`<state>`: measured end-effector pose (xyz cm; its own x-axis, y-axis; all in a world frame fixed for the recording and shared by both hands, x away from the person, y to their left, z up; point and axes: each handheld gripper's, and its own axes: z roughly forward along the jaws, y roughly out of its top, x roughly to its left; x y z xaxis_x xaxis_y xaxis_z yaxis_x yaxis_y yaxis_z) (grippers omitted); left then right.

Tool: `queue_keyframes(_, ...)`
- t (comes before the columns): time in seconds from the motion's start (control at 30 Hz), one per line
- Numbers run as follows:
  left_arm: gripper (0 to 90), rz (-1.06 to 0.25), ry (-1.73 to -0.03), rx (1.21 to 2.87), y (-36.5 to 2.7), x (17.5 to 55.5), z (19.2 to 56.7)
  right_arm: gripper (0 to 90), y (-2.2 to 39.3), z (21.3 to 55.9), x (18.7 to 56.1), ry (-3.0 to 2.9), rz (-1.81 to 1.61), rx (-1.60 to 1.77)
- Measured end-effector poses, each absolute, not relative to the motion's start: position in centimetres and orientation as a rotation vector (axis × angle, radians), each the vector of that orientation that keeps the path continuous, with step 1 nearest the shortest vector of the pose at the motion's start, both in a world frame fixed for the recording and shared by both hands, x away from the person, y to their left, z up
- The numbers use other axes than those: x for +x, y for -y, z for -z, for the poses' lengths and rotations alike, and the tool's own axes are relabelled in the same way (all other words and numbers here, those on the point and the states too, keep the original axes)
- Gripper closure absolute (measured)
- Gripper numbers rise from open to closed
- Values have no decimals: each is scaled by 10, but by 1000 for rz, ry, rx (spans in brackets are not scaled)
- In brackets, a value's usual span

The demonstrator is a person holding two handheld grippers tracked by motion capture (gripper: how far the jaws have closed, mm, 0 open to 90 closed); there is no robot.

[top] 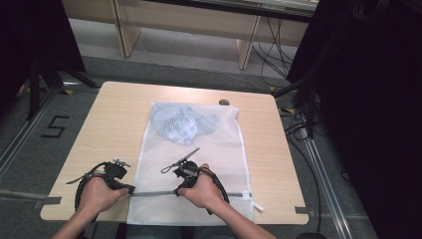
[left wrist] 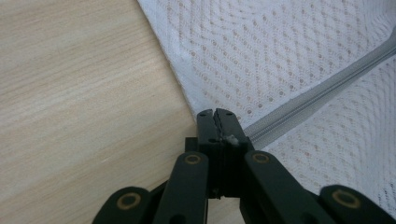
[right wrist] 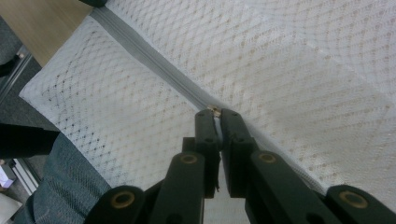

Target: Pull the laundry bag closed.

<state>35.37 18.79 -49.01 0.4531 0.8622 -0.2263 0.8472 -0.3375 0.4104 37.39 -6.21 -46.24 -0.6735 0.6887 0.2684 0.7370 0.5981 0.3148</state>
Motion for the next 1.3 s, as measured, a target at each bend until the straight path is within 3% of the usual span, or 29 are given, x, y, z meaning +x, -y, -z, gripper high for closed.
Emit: queue_keyframes(1.3, 895, -50, -1425, 2235, -188, 354, 491, 871, 80, 460, 374, 2703, 610, -1243)
